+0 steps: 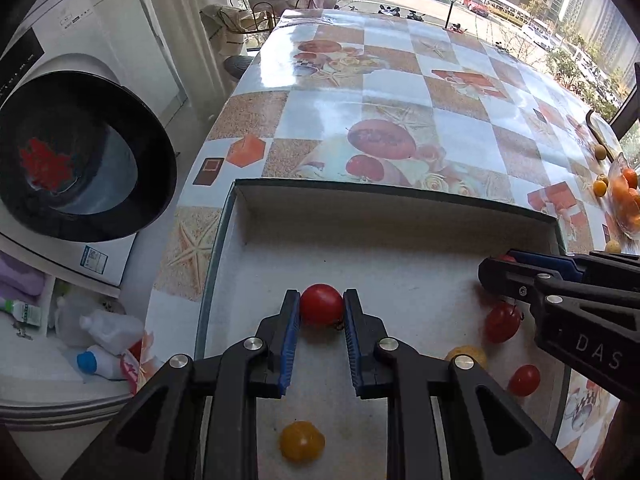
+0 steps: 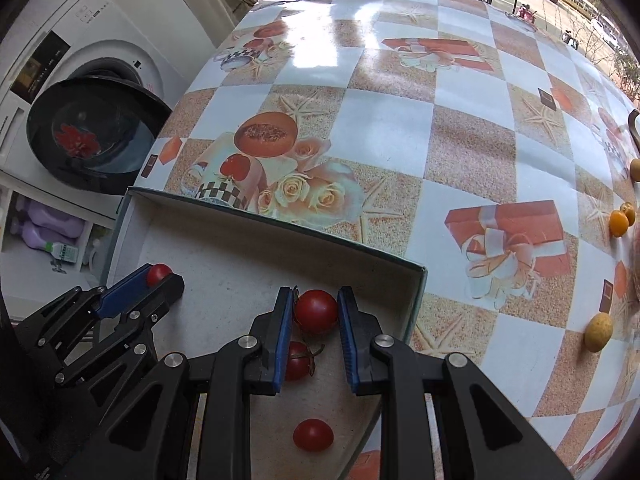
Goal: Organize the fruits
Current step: 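Carry both red tomatoes over the white tray and open both grippers, then move both open grippers back toward the remaining fruits on the table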
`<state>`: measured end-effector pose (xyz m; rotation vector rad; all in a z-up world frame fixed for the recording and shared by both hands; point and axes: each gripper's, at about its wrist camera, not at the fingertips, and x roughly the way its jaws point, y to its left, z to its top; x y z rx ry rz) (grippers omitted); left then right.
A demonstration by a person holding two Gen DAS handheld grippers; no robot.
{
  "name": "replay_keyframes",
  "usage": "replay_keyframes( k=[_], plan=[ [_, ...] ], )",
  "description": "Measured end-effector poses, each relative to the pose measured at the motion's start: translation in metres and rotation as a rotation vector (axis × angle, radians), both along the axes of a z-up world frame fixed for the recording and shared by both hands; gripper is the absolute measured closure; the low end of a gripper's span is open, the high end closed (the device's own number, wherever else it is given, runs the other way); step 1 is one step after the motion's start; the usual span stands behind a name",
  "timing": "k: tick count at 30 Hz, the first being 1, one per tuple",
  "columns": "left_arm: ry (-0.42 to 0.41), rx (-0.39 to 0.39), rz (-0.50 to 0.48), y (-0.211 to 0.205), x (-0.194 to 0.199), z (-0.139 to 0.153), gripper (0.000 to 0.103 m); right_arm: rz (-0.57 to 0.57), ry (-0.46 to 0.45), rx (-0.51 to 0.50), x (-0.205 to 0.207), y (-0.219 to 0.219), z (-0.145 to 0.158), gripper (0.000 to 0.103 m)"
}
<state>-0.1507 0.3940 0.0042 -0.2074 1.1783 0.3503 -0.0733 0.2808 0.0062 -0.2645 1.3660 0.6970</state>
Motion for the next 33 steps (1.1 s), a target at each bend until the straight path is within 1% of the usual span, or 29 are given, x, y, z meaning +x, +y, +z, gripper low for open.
replay_keyframes(
  k=[2,3,5,6,7,9,10,12,13,15,17,21,24,31,33],
  plan=[
    [0.001,0.005,-0.004,0.000,0.000,0.000,0.079,0.005,0.004,0.001,0.001,0.001,-0.001,0.078],
    [0.003,0.008,-0.003,-0.001,0.000,0.000,0.077,0.006,0.007,0.002,0.001,0.001,-0.001,0.077],
    [0.007,0.029,0.008,0.000,0.000,0.001,0.051,0.005,0.014,0.001,0.002,0.001,0.000,0.075],
    [-0.007,0.039,0.015,0.001,-0.003,0.003,0.033,0.003,0.013,0.006,0.003,0.000,0.001,0.071],
    [-0.031,0.033,0.012,0.001,-0.005,0.006,0.034,0.001,0.009,0.012,0.002,0.000,0.003,0.069],
    [-0.026,0.047,0.007,-0.001,-0.005,0.008,0.033,0.004,0.002,0.035,0.001,-0.003,0.009,0.057],
    [-0.021,0.048,0.003,-0.002,-0.005,0.008,0.033,0.007,-0.002,0.045,-0.001,-0.004,0.013,0.055],
    [-0.014,0.040,0.002,-0.002,-0.005,0.009,0.033,0.004,-0.004,0.068,-0.003,-0.007,0.021,0.042],
    [-0.013,0.040,0.006,-0.003,-0.006,0.010,0.033,-0.001,-0.003,0.083,-0.004,-0.009,0.025,0.038],
    [-0.015,0.039,0.012,-0.005,-0.010,0.013,0.033,-0.015,-0.004,0.115,-0.005,-0.015,0.036,0.027],
    [-0.017,0.041,0.014,-0.010,-0.014,0.018,0.033,-0.029,-0.008,0.138,-0.006,-0.025,0.046,0.023],
    [-0.020,0.041,-0.005,-0.026,-0.024,0.027,0.033,-0.061,-0.008,0.132,-0.008,-0.054,0.057,0.023],
    [-0.016,0.042,-0.038,-0.046,-0.031,0.031,0.033,-0.104,0.008,0.109,-0.008,-0.082,0.055,0.023],
    [0.001,-0.014,-0.163,-0.115,-0.047,0.039,0.033,-0.205,0.041,0.033,-0.009,-0.158,0.043,0.023],
    [0.008,-0.041,-0.202,-0.138,-0.054,0.042,0.034,-0.228,0.049,0.011,-0.009,-0.179,0.039,0.023]
  ],
)
